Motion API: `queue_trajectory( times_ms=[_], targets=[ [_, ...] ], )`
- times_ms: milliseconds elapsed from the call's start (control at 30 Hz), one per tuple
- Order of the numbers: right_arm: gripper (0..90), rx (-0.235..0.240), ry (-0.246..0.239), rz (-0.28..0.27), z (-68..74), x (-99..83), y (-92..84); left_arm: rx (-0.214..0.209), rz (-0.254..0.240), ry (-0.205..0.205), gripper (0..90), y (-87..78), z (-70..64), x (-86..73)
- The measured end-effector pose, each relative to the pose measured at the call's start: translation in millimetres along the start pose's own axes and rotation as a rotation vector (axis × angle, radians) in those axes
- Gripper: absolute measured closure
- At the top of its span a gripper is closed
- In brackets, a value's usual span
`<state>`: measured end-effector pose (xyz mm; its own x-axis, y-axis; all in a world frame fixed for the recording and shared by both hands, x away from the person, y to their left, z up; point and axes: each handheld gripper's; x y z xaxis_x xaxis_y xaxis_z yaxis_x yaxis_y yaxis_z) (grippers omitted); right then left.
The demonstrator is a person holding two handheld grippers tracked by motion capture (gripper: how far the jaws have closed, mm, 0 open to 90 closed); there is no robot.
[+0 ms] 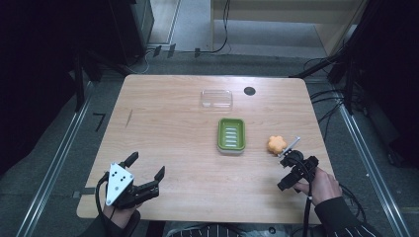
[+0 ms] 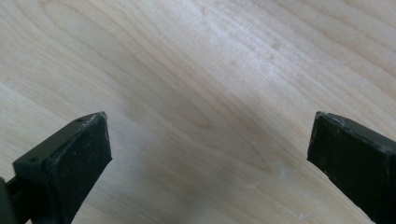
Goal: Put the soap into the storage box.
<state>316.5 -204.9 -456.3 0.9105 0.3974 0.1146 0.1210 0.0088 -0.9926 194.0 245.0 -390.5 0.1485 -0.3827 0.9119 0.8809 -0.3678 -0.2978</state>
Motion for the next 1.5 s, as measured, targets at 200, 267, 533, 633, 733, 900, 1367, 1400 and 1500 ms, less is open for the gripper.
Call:
queue_trajectory(
  times_ms=[200, 267, 533, 633, 733, 900, 1367, 1400, 1500],
  targets=[
    [0.0, 0.000, 0.008, 0.014, -4.7, 8.3, 2.2, 0.000, 0.001, 0.001, 13.7, 0.1, -0.1, 0.1],
    [0.0, 0.000, 0.010, 0.013, -6.4, 11.1, 3.1, 0.000, 0.001, 0.000, 13.7, 0.1, -0.1, 0.1],
    [0.0, 0.003, 0.015, 0.008, -11.5, 23.5, 2.7, 0.000, 0.001, 0.000, 13.7, 0.1, 0.0, 0.0],
    [0.0, 0.006, 0.016, 0.000, -13.2, 29.4, 2.4, 0.000, 0.001, 0.000, 13.7, 0.1, 0.0, 0.0],
    [0.0, 0.011, 0.011, -0.006, -14.0, 32.1, 1.5, 0.000, 0.000, 0.001, 13.7, 0.1, 0.0, 0.0],
    [0.0, 0.009, 0.008, -0.018, -14.9, 38.3, 0.7, 0.000, 0.002, 0.000, 13.7, 0.0, 0.1, 0.0],
    [0.0, 0.016, 0.005, -0.030, -20.4, 56.0, -0.2, 0.000, 0.001, 0.000, 13.7, 0.4, 0.0, 0.0],
    [0.0, 0.019, 0.005, -0.029, -21.4, 57.6, 0.3, -0.001, 0.002, 0.002, 13.7, 0.4, 0.1, 0.0],
    [0.0, 0.023, 0.023, -0.019, -26.8, 64.7, 2.7, 0.000, 0.000, -0.002, 13.7, 0.2, 0.1, -0.1]
  ],
)
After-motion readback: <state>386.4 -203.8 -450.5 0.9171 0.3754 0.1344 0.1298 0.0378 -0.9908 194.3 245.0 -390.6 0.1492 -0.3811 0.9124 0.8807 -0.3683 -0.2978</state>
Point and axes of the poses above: each handheld gripper's, and its own axes: y roughly forward along the jaws, x roughly out of its top, z roughly to its left, and after that the axes turned 12 degrees about y, right-handed
